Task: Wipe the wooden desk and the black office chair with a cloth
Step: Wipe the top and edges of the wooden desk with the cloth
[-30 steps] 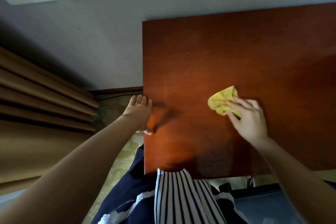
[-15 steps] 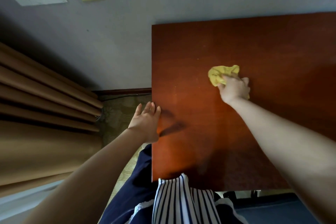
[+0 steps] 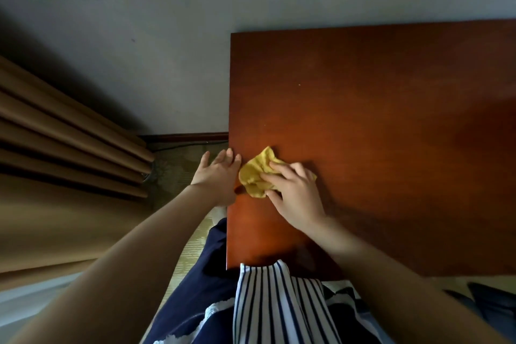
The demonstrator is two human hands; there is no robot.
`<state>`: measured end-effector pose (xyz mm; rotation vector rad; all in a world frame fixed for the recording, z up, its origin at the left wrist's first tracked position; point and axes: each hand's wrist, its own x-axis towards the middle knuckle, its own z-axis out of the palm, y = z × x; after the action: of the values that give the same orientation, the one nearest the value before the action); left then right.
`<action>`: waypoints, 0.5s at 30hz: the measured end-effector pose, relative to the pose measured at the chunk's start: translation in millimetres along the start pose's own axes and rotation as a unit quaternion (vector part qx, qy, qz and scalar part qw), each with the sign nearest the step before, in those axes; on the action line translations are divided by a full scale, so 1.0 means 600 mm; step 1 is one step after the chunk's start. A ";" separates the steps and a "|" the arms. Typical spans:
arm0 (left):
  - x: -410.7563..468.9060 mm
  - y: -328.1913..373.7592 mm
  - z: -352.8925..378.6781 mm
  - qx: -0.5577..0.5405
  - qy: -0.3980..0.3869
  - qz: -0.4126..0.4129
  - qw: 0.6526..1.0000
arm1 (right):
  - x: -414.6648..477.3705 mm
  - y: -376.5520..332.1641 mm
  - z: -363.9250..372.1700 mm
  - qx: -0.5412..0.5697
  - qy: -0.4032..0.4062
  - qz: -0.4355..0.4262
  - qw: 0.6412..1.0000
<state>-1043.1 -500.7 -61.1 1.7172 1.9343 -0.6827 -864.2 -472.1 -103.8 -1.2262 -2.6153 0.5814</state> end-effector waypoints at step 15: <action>0.005 0.000 0.010 0.024 0.014 -0.005 1.000 | -0.163 0.205 -0.098 -0.021 0.132 0.276 0.952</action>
<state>-1043.1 -502.4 -67.5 1.7564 1.9619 -0.7166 -696.7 -460.2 -104.0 -1.9170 -2.0656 0.4052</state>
